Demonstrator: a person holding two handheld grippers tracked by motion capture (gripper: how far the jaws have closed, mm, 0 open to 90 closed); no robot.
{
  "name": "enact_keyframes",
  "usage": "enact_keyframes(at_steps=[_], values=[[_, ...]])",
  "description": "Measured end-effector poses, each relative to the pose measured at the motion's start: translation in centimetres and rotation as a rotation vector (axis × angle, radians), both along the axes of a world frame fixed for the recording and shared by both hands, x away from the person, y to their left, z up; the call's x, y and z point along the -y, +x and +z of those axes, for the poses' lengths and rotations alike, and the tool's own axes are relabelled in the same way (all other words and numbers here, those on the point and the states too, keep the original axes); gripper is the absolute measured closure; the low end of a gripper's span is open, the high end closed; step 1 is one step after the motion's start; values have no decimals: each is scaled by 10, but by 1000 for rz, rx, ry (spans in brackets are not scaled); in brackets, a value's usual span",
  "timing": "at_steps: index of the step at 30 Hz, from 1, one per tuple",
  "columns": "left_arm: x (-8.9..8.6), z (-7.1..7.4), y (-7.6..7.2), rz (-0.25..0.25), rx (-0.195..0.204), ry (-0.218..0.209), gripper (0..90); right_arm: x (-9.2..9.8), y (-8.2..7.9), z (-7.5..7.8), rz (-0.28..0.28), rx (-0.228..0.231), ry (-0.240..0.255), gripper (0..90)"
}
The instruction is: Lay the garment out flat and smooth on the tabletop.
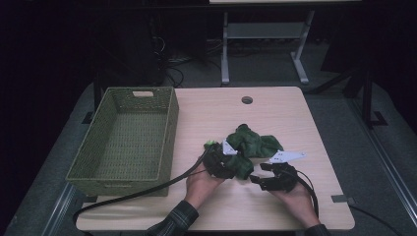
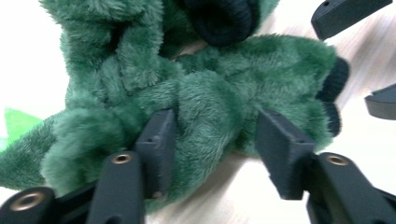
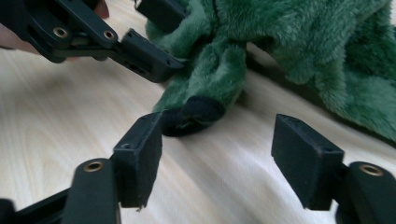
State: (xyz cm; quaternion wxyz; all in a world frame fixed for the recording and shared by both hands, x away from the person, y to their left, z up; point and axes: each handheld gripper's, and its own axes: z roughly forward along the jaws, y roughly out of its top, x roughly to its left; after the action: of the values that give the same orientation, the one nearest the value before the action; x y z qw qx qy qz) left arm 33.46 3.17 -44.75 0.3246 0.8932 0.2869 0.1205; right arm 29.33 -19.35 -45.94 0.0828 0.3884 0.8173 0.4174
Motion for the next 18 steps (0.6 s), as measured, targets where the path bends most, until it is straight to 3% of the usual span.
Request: enact_keyframes(at_steps=[6,9,14,18], values=[[-3,-1,8,-7,-30,-9,684,-7,11,-4,-6,-17,26,458],[-5,-1,9,-11,-32,-8,773,-9,14,-6,-18,-30,24,575],[-8,7,5,-18,-42,-18,801,-8,15,-4,-20,-7,5,799],[-13,17,-1,-13,-37,-49,800,-4,14,0,-17,-10,-16,822]])
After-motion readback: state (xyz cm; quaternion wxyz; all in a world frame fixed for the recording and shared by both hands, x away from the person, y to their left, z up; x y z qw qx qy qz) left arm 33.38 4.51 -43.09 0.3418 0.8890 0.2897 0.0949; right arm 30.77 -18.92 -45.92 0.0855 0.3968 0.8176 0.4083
